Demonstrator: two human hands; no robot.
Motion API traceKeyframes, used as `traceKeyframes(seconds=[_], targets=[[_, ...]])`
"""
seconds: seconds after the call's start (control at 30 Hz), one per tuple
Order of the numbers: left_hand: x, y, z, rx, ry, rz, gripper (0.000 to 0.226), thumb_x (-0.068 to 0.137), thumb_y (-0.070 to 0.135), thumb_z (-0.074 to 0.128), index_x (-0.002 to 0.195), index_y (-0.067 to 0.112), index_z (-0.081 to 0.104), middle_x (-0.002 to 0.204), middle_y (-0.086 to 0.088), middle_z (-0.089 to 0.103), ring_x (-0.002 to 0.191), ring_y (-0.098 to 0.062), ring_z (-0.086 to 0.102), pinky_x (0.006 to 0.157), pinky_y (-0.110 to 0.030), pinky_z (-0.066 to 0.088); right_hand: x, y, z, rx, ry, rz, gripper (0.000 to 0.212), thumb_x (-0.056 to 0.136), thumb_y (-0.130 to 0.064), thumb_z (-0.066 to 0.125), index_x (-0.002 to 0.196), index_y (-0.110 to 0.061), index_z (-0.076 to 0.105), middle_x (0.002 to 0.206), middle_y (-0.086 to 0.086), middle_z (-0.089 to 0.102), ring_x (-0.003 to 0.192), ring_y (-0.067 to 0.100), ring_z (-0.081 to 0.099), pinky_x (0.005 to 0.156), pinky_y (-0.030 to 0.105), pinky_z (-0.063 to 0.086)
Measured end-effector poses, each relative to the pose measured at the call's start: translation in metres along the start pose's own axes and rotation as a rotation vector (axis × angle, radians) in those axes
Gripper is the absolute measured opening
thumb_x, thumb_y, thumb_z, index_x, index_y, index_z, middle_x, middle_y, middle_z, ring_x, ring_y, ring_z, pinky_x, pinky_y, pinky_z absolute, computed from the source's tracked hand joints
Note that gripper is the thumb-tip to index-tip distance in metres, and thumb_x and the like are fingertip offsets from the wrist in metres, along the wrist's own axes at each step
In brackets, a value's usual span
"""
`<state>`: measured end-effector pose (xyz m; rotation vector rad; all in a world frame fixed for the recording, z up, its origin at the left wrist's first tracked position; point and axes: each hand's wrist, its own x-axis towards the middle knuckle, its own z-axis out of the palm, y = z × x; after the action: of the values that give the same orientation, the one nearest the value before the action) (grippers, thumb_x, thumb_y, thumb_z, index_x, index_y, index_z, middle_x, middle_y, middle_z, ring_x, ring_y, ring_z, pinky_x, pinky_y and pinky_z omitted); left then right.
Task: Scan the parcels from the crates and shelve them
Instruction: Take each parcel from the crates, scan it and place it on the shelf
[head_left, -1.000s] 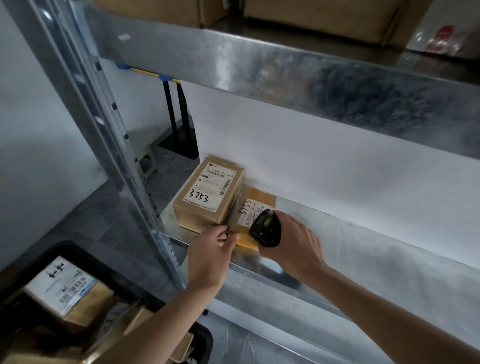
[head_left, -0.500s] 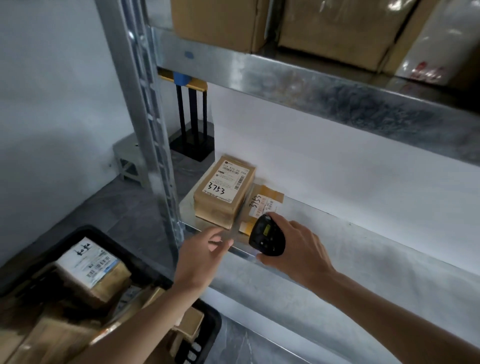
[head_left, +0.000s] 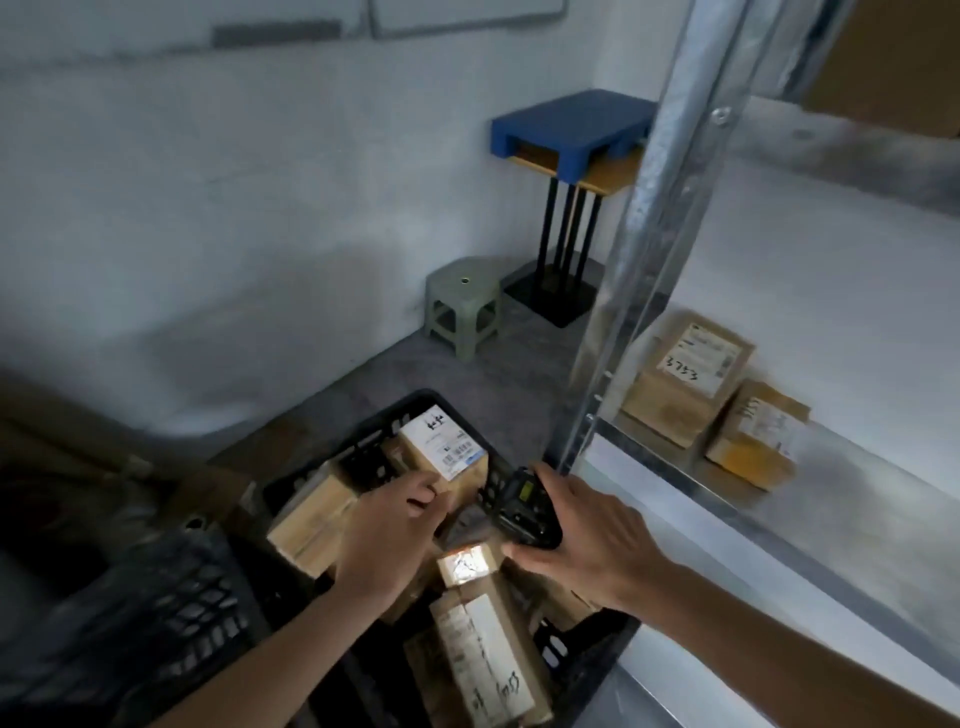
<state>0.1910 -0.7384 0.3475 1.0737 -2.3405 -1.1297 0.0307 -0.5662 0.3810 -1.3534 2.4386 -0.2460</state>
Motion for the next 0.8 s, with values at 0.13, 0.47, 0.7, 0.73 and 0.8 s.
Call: traceKeyframes(seconds=[0.13, 0.47, 0.7, 0.73, 0.8], targets=[[-0.021, -0.048, -0.053, 0.02, 0.048, -0.127, 0.033, 0.091, 0.053, 0.064, 0.116, 0.031, 0.07, 0.097, 0.021, 0.072, 0.087, 0.007, 0.067, 0.083, -0.032, 0.059, 0.024, -0.05, 0.025, -0.037, -0.127, -0.077, 0.124, 0.067, -0.082, 0.073, 0.16, -0.031, 0.007, 0.142, 0.001, 0.048, 0.123, 0.024, 0.057, 0.097, 0.04, 0.052], [-0.049, -0.117, -0.101, -0.055, 0.177, -0.339, 0.041, 0.094, 0.045, 0.066, 0.13, 0.025, 0.065, 0.109, 0.013, 0.07, 0.092, 0.002, 0.064, 0.074, -0.016, 0.052, 0.061, -0.115, 0.067, -0.012, -0.052, -0.18, 0.084, 0.073, -0.063, 0.079, 0.14, -0.03, 0.041, 0.125, -0.011, 0.057, 0.109, 0.015, 0.064, 0.084, 0.032, 0.057], [-0.026, -0.133, -0.092, -0.168, 0.085, -0.562, 0.068, 0.099, 0.053, 0.054, 0.155, 0.021, 0.036, 0.137, 0.003, 0.061, 0.11, -0.013, 0.062, 0.081, -0.027, 0.052, 0.099, -0.143, 0.077, 0.133, -0.055, -0.205, 0.067, 0.069, -0.054, 0.083, 0.125, -0.036, 0.051, 0.116, -0.019, 0.055, 0.102, 0.006, 0.059, 0.079, 0.031, 0.054], [-0.021, -0.131, -0.089, -0.178, 0.069, -0.58, 0.066, 0.1, 0.052, 0.052, 0.156, 0.02, 0.034, 0.139, 0.003, 0.06, 0.106, -0.012, 0.062, 0.076, -0.026, 0.049, 0.106, -0.146, 0.079, 0.168, -0.061, -0.203, 0.065, 0.068, -0.053, 0.083, 0.123, -0.038, 0.051, 0.112, -0.021, 0.056, 0.1, 0.005, 0.059, 0.08, 0.032, 0.054], [-0.012, -0.131, -0.082, -0.213, 0.055, -0.593, 0.053, 0.103, 0.048, 0.049, 0.149, 0.025, 0.043, 0.133, 0.003, 0.063, 0.104, -0.016, 0.061, 0.071, -0.026, 0.044, 0.118, -0.151, 0.08, 0.231, -0.074, -0.189, 0.06, 0.066, -0.051, 0.083, 0.117, -0.041, 0.053, 0.102, -0.023, 0.059, 0.095, 0.002, 0.059, 0.08, 0.033, 0.053]])
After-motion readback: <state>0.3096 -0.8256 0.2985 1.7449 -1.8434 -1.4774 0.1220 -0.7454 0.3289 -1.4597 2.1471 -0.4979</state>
